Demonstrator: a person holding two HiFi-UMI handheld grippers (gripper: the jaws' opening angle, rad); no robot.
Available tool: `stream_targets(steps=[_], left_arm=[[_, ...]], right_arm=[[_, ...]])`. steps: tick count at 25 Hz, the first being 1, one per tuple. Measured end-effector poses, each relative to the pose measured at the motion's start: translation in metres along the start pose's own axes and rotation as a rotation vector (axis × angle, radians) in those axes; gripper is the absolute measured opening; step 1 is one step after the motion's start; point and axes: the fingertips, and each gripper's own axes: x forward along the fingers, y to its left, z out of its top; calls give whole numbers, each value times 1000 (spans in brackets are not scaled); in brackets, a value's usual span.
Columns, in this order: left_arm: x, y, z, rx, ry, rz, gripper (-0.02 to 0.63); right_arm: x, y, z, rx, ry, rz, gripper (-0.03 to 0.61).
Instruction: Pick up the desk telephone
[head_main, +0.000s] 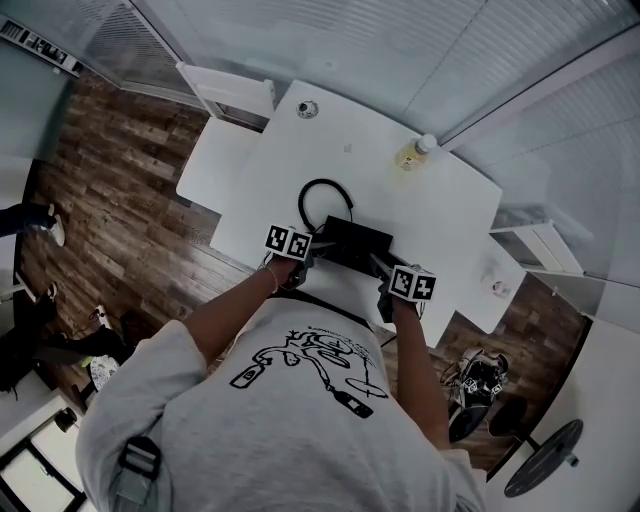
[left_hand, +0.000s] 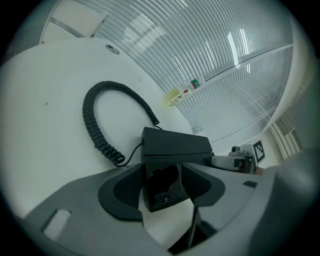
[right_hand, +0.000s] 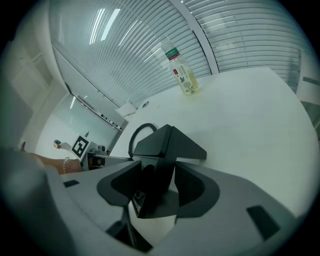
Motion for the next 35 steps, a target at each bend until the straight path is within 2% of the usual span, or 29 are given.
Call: stream_targets(steps=[5,17,26,35], left_arm=[[-1,-1,-1,23,2,31,238],[-23,-27,13,4,-61,14,236],[-48,-58,36,21,-105,-32,235],[-75,-86,57,50,-132,-19,233]], right_arm=[[-2,1,-1,20,-7,2,196],[-24,16,16,37,-86,32,195],[-52,38,49,17,-155,53,195],[-76,65,73,-3,-203,84,195]])
